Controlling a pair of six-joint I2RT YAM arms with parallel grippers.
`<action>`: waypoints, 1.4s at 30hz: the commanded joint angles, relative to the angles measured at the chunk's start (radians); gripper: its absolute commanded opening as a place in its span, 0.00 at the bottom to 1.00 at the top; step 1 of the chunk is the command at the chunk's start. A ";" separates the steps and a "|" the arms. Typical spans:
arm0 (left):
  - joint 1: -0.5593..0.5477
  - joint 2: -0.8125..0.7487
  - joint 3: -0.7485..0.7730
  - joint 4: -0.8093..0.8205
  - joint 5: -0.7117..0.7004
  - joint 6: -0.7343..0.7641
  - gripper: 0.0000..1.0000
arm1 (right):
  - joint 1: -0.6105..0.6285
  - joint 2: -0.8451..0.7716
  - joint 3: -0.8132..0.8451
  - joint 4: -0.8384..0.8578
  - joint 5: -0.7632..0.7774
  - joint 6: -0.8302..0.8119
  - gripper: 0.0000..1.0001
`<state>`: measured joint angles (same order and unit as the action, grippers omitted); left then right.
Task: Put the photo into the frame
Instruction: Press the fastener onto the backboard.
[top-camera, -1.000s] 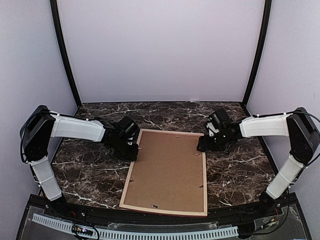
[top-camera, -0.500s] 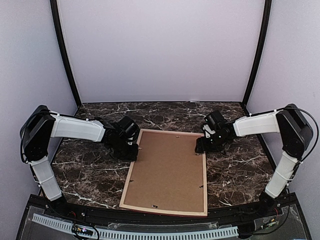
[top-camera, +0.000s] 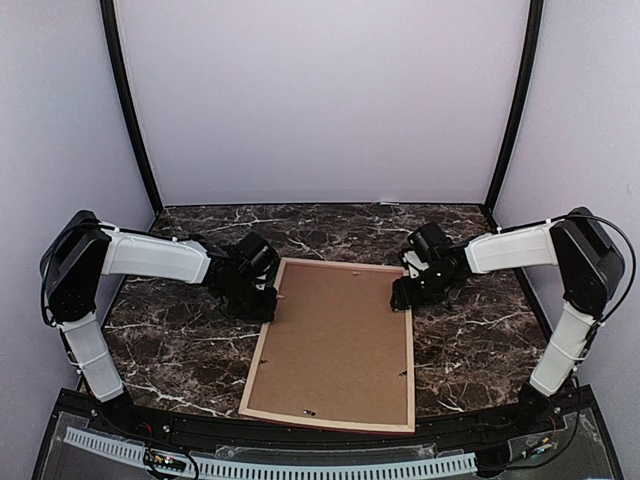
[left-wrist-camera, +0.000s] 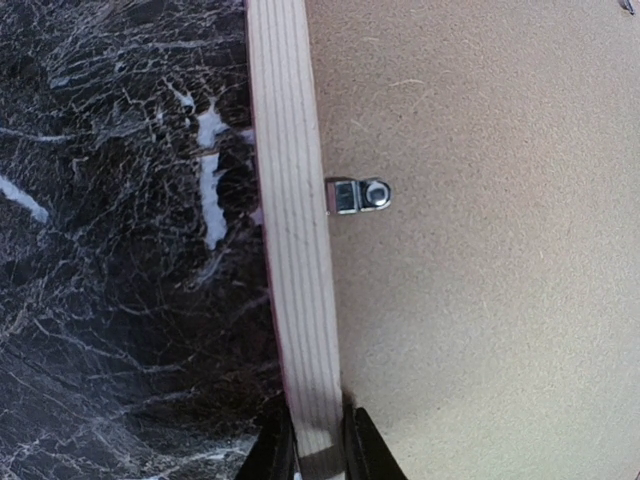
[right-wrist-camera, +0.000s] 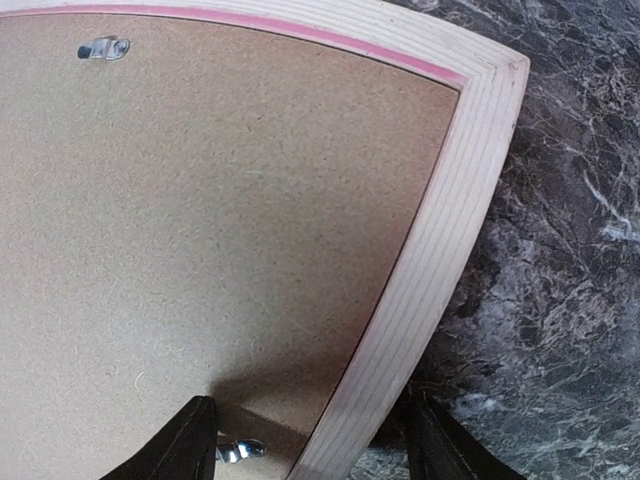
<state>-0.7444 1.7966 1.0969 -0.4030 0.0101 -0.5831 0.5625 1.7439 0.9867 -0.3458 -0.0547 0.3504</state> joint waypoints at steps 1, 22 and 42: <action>-0.009 0.010 0.003 -0.017 0.031 0.022 0.18 | 0.010 0.007 0.003 -0.057 -0.028 -0.060 0.64; -0.008 0.009 0.007 -0.028 0.025 0.023 0.18 | -0.019 0.016 0.018 -0.134 -0.121 -0.186 0.43; -0.009 0.006 0.008 -0.028 0.023 0.023 0.18 | -0.024 -0.023 -0.031 -0.109 -0.176 -0.166 0.54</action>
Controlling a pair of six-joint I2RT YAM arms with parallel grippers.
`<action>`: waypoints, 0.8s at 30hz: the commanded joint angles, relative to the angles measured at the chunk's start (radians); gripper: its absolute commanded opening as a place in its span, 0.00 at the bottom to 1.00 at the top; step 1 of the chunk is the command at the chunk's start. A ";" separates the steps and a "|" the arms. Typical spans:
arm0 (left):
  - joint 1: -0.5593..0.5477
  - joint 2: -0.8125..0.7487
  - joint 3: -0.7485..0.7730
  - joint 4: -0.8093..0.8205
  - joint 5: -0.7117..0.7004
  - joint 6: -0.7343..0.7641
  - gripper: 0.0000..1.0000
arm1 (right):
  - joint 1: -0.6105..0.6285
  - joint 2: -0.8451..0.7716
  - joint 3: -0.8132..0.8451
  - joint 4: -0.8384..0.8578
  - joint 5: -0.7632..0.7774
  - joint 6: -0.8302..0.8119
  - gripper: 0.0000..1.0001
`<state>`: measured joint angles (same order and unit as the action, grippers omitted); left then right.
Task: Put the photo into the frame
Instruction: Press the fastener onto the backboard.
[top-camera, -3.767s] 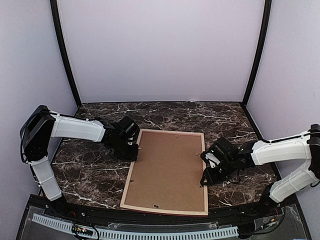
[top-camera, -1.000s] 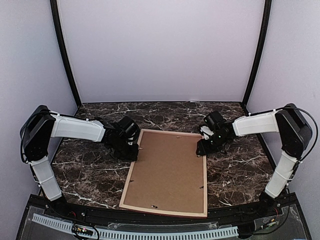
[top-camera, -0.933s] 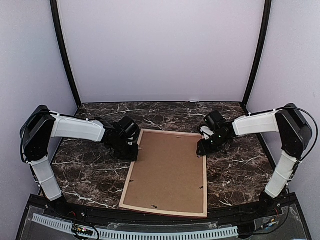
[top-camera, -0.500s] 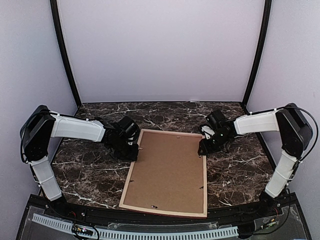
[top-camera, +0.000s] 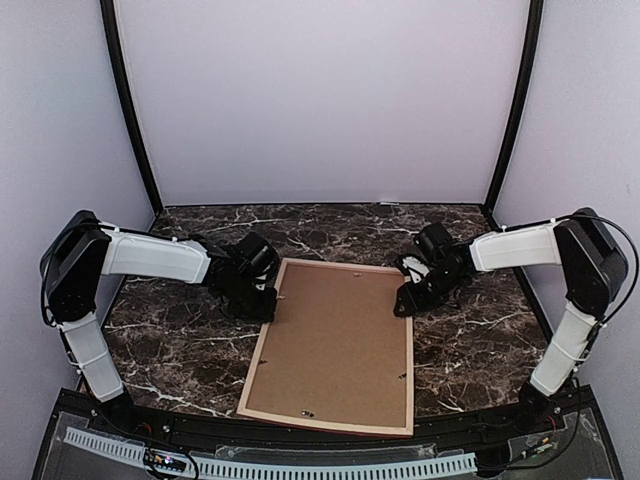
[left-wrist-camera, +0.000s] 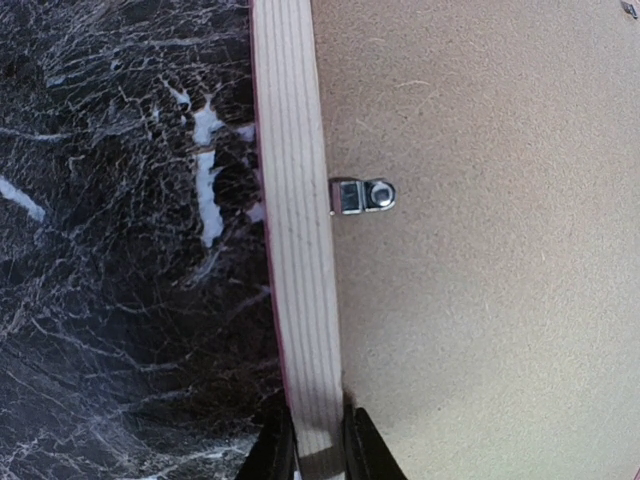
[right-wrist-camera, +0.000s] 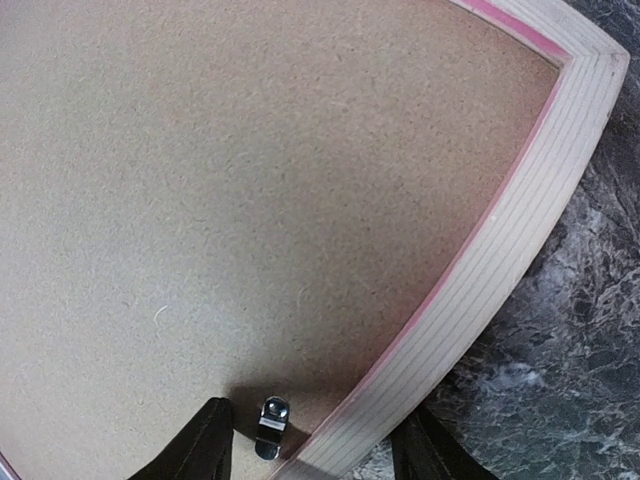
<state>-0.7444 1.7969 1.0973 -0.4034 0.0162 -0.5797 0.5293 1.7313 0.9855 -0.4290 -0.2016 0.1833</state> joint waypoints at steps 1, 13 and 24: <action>-0.008 0.006 0.008 -0.027 0.017 0.020 0.18 | 0.009 -0.006 -0.028 -0.025 -0.027 0.001 0.53; -0.008 -0.001 0.004 -0.029 0.015 0.019 0.18 | 0.005 0.029 -0.013 -0.015 -0.034 -0.002 0.41; -0.008 -0.002 0.000 -0.029 0.016 0.018 0.18 | -0.025 0.038 -0.021 -0.010 -0.056 -0.010 0.35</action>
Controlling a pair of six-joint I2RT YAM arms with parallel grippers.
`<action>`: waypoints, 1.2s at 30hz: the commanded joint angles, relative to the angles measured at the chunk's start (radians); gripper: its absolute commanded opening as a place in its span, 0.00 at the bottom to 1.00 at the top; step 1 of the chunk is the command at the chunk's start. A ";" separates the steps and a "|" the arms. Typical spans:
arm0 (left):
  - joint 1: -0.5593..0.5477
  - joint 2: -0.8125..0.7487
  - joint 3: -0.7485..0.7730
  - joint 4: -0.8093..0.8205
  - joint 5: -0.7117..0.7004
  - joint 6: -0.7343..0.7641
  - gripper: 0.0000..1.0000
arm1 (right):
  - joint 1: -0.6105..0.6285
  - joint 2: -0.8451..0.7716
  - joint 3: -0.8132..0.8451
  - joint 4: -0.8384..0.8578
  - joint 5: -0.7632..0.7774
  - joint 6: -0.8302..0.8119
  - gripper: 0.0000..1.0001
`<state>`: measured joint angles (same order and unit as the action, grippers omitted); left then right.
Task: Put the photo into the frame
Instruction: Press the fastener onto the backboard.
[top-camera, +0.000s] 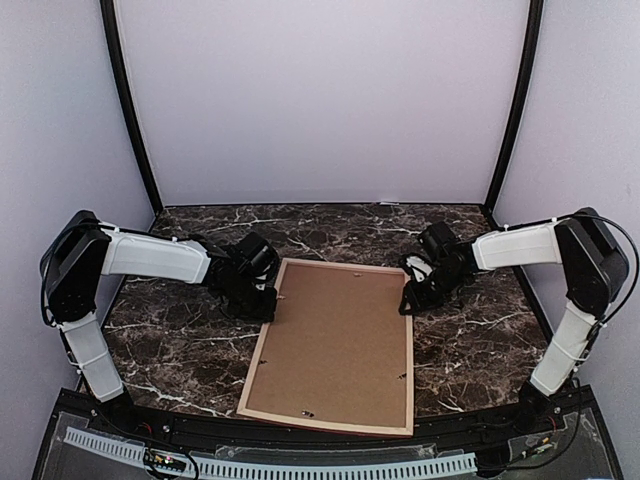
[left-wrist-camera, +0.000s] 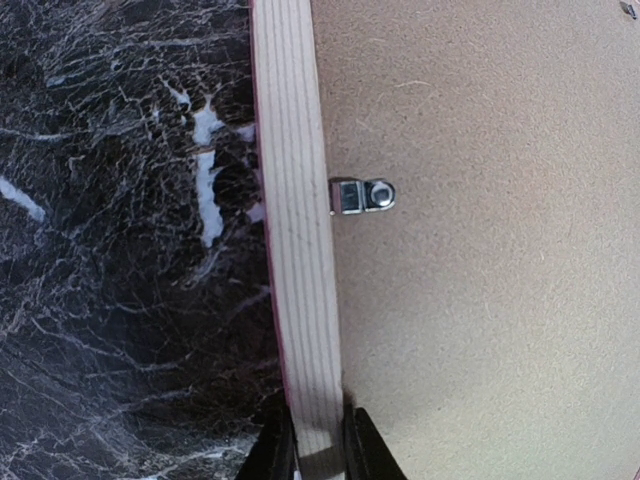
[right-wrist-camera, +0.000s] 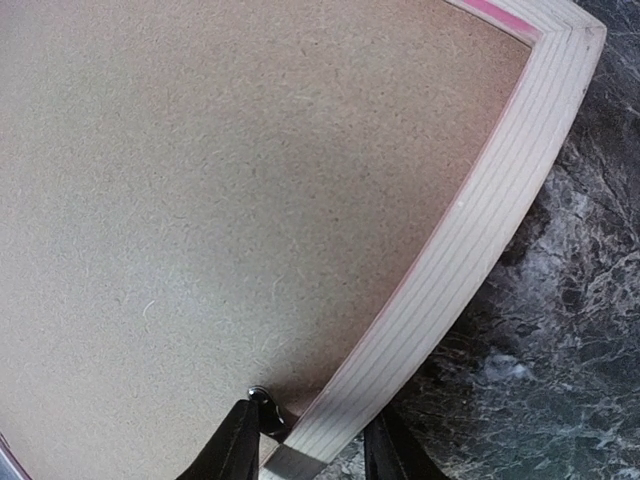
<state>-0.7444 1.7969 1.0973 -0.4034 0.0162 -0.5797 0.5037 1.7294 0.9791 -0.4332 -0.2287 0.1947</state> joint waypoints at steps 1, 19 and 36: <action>-0.009 -0.002 0.001 -0.030 0.015 0.018 0.18 | -0.002 0.041 -0.012 -0.008 -0.030 -0.023 0.34; -0.009 -0.017 -0.016 -0.007 0.018 -0.004 0.18 | -0.031 -0.041 -0.015 0.022 -0.057 0.046 0.59; -0.010 -0.038 -0.016 0.011 -0.003 -0.016 0.21 | 0.113 -0.252 -0.265 0.126 0.006 0.284 0.66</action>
<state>-0.7448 1.7966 1.0969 -0.3954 0.0166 -0.5884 0.5671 1.5051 0.7544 -0.3622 -0.2581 0.3939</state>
